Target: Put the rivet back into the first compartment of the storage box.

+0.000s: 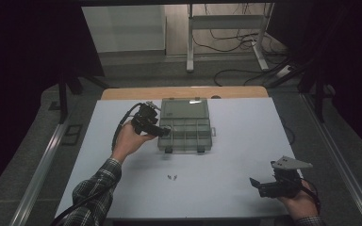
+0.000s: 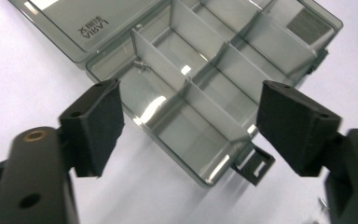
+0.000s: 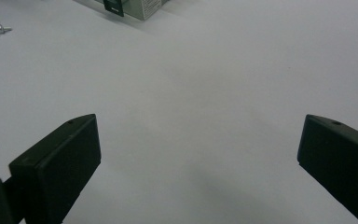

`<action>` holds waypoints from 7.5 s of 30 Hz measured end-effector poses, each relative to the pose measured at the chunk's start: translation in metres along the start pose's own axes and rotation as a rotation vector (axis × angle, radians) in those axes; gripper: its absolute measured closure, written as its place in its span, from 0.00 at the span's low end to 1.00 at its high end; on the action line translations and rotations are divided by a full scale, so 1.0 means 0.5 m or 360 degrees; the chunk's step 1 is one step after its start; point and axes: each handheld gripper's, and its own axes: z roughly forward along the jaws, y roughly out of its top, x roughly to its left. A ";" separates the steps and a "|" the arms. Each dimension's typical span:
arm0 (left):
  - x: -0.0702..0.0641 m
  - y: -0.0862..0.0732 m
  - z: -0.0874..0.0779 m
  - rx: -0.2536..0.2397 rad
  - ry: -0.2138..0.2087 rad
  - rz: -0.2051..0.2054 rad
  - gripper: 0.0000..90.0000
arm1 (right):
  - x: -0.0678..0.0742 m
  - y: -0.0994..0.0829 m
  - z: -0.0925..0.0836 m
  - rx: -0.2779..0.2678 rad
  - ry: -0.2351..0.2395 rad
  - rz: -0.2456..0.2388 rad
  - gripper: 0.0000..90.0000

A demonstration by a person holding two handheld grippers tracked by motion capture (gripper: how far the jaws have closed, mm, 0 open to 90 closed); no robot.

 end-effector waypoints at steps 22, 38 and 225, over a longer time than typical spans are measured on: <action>-0.045 -0.075 -0.045 -0.0058 -0.0031 0.0006 0.01 | 0.000 -0.001 0.000 0.0004 -0.0020 0.0009 0.00; -0.044 -0.147 -0.078 -0.0147 -0.0110 -0.0041 0.00 | 0.000 0.000 -0.001 0.0002 -0.0025 0.0003 0.00; 0.018 0.046 0.062 0.0121 0.0073 -0.0114 0.85 | 0.010 0.002 0.002 0.0003 0.0030 -0.0092 0.00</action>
